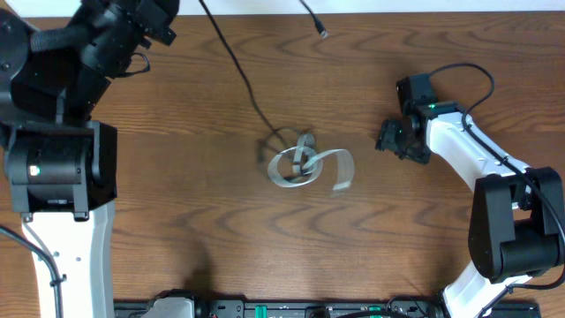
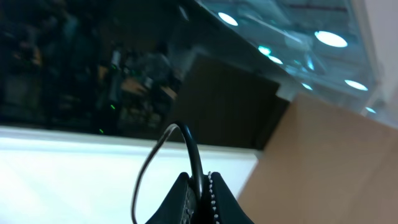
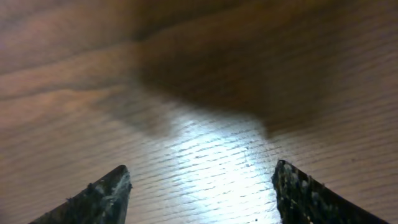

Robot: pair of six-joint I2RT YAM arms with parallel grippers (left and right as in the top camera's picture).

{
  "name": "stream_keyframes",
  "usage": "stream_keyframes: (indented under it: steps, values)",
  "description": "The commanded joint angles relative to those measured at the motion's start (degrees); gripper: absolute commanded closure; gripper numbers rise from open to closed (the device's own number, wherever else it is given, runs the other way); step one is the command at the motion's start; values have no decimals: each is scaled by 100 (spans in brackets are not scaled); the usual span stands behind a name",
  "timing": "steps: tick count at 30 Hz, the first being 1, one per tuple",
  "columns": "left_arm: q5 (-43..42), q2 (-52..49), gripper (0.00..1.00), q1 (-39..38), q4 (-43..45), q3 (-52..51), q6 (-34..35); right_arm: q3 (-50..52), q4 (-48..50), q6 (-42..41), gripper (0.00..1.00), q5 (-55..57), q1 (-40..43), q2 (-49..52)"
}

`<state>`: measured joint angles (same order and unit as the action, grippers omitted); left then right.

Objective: Untangle cables

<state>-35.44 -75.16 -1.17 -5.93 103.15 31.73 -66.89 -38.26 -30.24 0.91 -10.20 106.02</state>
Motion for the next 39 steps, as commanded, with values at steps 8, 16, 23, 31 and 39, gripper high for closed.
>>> stream_keyframes:
  steps: [8, 16, 23, 31, 39]
  values:
    - [894, 122, 93, -31, -9, 111, 11, 111, 452, 1598, 19, -1287, -2, 42]
    - [896, 87, 93, -68, -127, 111, 11, -787, 581, 2883, 12, -4363, -459, 2]
    - [894, 68, 93, -68, -151, 111, 11, -962, 1923, 2863, 12, -4988, -1357, 7]
    - [894, 68, 93, -68, -160, 111, 11, -960, 2135, 2557, 16, -3895, -2208, 212]
    - [894, 68, 93, -68, -173, 111, 11, -960, 2719, 2562, 19, -3805, -2658, 669]
